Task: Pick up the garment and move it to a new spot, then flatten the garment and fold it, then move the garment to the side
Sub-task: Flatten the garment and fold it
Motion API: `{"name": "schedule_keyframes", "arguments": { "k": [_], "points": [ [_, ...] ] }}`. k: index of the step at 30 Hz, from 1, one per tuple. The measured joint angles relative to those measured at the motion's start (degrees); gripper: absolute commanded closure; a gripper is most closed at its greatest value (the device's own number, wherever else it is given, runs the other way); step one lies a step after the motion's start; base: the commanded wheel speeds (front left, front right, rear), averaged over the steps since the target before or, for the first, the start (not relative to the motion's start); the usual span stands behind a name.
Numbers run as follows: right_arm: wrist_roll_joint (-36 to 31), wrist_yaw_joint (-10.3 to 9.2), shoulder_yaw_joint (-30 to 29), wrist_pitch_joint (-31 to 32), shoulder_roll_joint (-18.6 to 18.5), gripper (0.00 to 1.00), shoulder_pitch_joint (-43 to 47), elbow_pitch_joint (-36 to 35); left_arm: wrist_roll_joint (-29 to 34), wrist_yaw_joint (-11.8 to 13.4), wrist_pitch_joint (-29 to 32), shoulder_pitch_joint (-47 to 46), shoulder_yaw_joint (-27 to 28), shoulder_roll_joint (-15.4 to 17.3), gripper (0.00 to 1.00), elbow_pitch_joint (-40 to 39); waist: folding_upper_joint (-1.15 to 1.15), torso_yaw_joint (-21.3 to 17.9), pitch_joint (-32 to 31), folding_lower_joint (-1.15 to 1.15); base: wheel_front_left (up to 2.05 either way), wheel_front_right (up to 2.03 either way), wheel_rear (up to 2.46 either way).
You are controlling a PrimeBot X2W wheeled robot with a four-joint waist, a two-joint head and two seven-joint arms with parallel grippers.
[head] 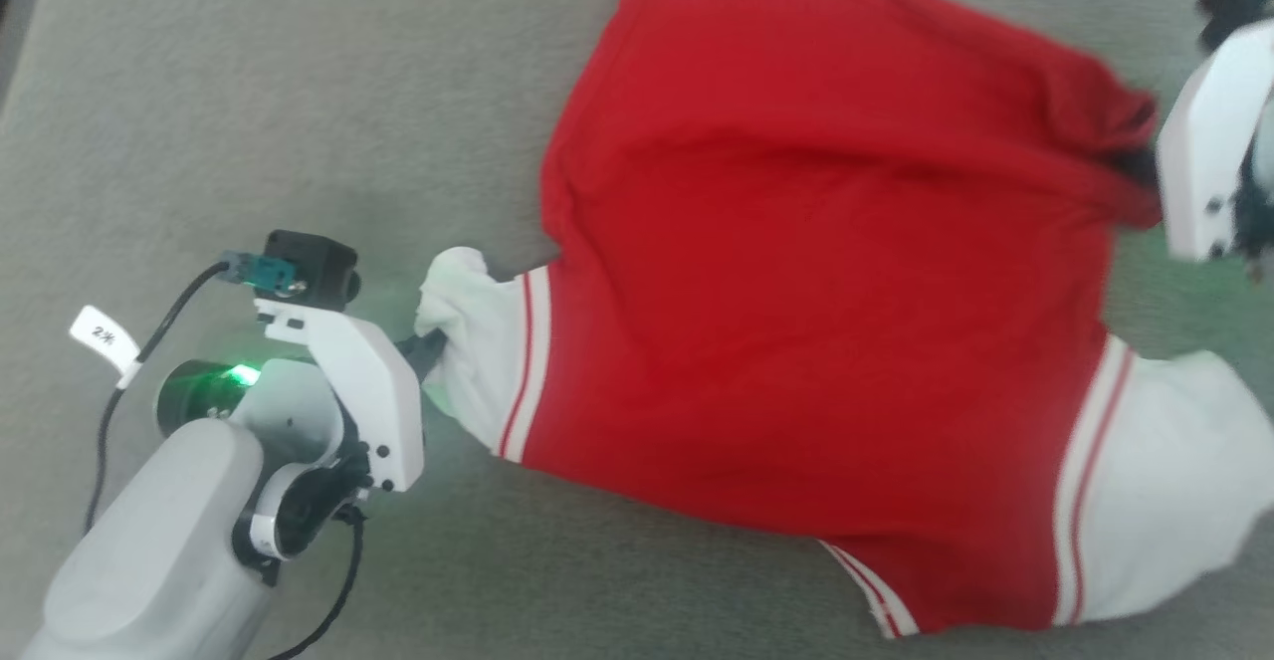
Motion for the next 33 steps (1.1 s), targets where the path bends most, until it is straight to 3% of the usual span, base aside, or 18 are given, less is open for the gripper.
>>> {"name": "schedule_keyframes", "arguments": {
  "k": [5,11,19,20,21,22,27,33],
  "points": [
    [2.6,0.00,-1.9,0.2,-1.6,1.00,9.4,-9.8,0.0,1.3,0.5,1.4,0.9,1.8,1.00,-1.5,0.00,-4.0,-1.9,0.00,0.00,0.00,0.00],
    [3.6,0.00,-8.1,0.2,-1.5,1.00,23.3,-19.8,-0.1,2.1,0.8,2.5,1.1,2.7,1.00,-2.7,0.00,-7.3,-3.5,0.00,0.00,0.00,0.00],
    [-1.2,-0.01,-18.1,-1.1,4.8,1.00,36.1,-25.9,0.0,2.5,0.9,2.8,1.1,3.0,1.00,-3.4,0.00,-8.4,-3.1,0.00,0.00,0.00,0.00],
    [-2.0,-0.02,-18.7,-1.8,6.0,0.92,36.5,-25.3,0.0,2.5,0.9,2.7,1.1,3.0,1.00,-3.4,0.00,-8.5,-3.0,0.00,0.00,0.00,0.00],
    [-2.6,-0.02,-19.3,-2.5,7.0,0.61,36.5,-24.5,0.0,2.5,0.8,2.6,1.1,3.0,1.00,-3.4,0.00,-8.6,-2.9,0.00,0.00,0.00,0.00],
    [-3.3,0.03,-19.7,-3.3,7.7,0.00,36.5,-23.5,0.0,2.5,0.7,2.5,1.1,3.0,1.00,-3.3,0.00,-8.6,-2.8,0.00,0.00,0.00,0.00],
    [-4.7,0.36,-19.2,-5.3,9.7,0.00,35.6,-21.4,0.0,2.0,0.4,2.1,0.9,2.8,1.00,-2.5,0.00,-8.7,-2.9,0.00,0.00,0.00,0.00],
    [-4.7,0.04,-20.3,-5.4,8.6,0.00,35.9,-25.2,0.0,2.0,-0.1,2.3,0.8,2.8,1.00,-2.0,0.00,-9.0,-3.8,0.00,0.00,0.00,0.00]
  ]
}}
